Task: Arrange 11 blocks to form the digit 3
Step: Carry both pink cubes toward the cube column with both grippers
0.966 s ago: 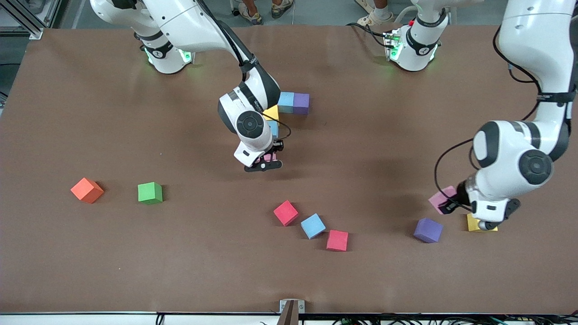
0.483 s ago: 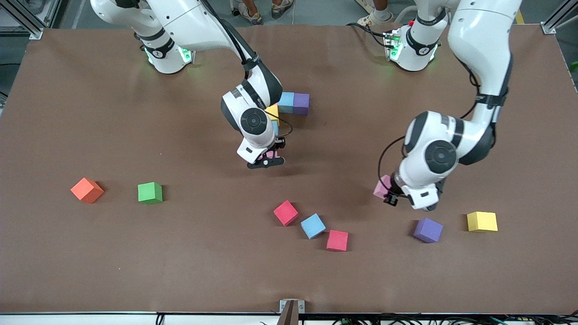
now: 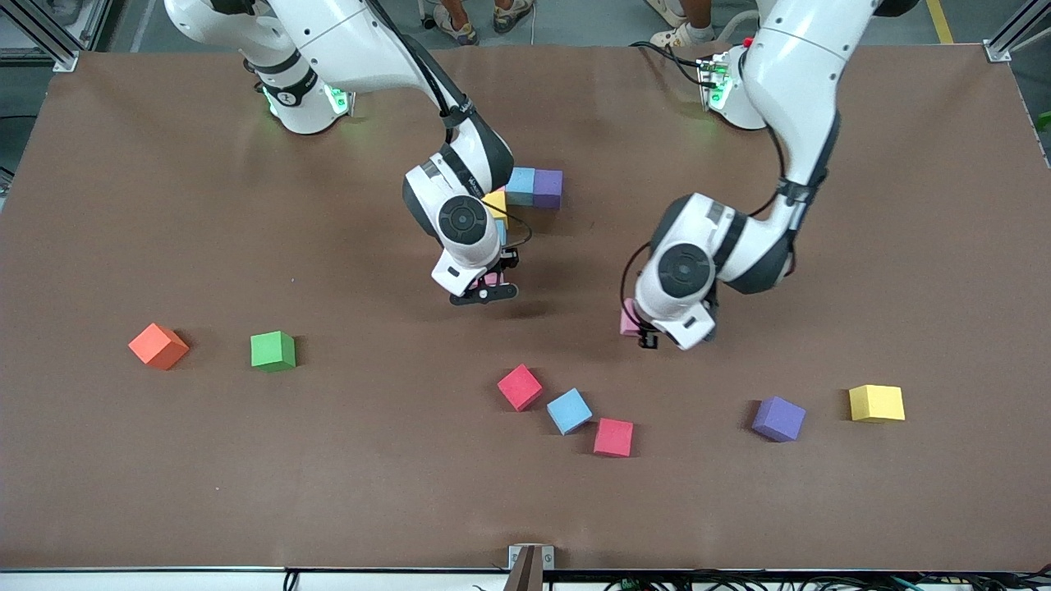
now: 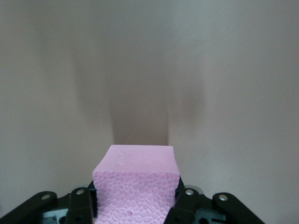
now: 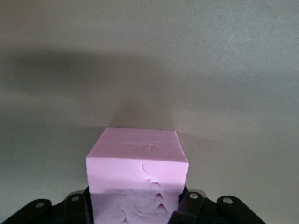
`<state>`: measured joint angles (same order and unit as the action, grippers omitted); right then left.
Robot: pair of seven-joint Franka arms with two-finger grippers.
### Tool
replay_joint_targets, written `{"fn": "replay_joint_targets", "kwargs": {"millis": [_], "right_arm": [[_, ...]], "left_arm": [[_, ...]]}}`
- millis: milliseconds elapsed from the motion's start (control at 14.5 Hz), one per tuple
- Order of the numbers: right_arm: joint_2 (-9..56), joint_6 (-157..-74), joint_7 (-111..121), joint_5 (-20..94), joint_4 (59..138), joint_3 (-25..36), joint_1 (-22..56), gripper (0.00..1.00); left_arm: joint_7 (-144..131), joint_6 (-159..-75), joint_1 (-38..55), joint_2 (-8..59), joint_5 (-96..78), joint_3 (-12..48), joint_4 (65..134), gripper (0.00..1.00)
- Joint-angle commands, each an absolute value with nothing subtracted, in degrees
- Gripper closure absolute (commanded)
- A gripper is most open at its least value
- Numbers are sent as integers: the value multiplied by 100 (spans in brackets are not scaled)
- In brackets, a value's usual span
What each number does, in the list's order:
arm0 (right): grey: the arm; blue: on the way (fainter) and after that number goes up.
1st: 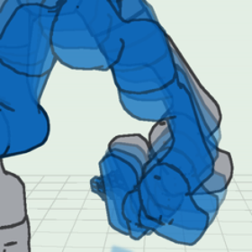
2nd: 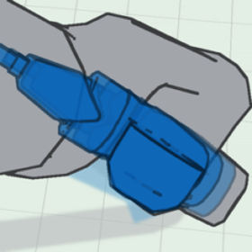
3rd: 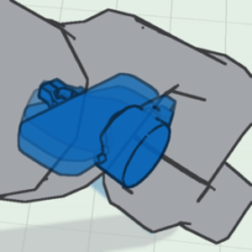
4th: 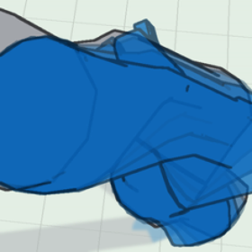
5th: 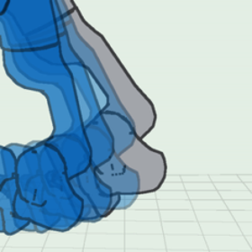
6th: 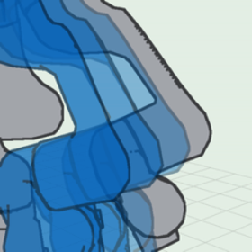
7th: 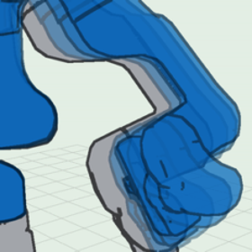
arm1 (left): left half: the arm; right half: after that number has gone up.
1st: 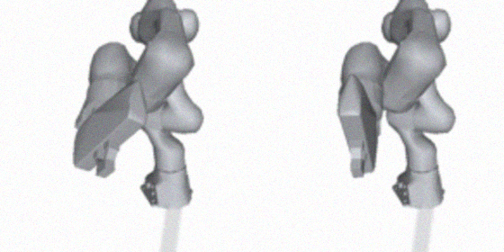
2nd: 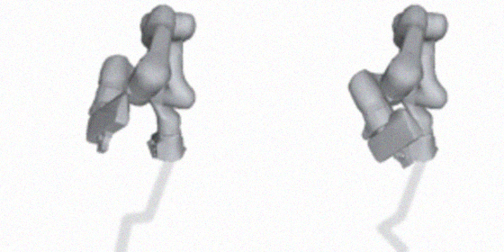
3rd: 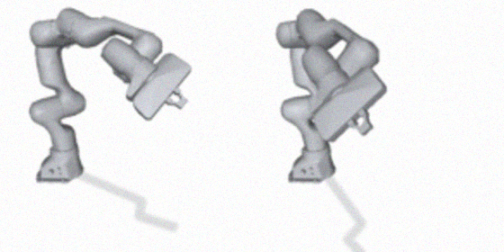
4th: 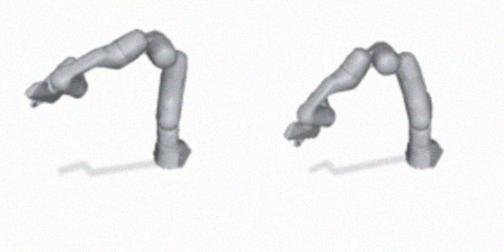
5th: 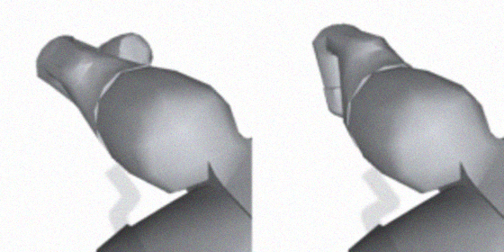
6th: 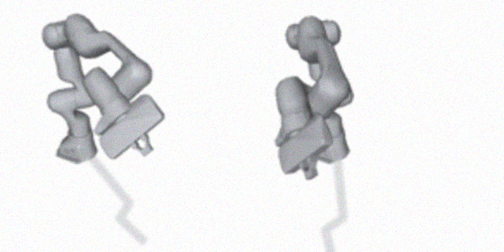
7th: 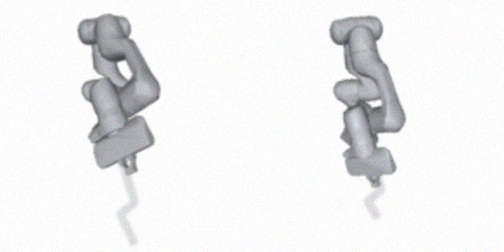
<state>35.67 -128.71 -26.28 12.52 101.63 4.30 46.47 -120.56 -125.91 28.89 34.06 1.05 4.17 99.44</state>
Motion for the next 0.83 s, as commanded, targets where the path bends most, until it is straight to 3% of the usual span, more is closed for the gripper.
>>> {"fn": "replay_joint_targets", "kwargs": {"millis": [0, 414, 759], "right_arm": [[3366, -12920, -2672, 1336, 10424, 475, 4755, 67], [3349, -12894, -2777, 1336, 10433, 475, 4834, 67], [3349, -12876, -2751, 1327, 10450, 475, 4816, 67]], "left_arm": [[-13031, -12612, 3321, 3366, 35, 360, 10054, 99], [-14114, -12595, 4025, 3305, 35, 369, 10371, 99], [-14159, -12604, 4034, 3305, 35, 475, 10380, 99]]}}
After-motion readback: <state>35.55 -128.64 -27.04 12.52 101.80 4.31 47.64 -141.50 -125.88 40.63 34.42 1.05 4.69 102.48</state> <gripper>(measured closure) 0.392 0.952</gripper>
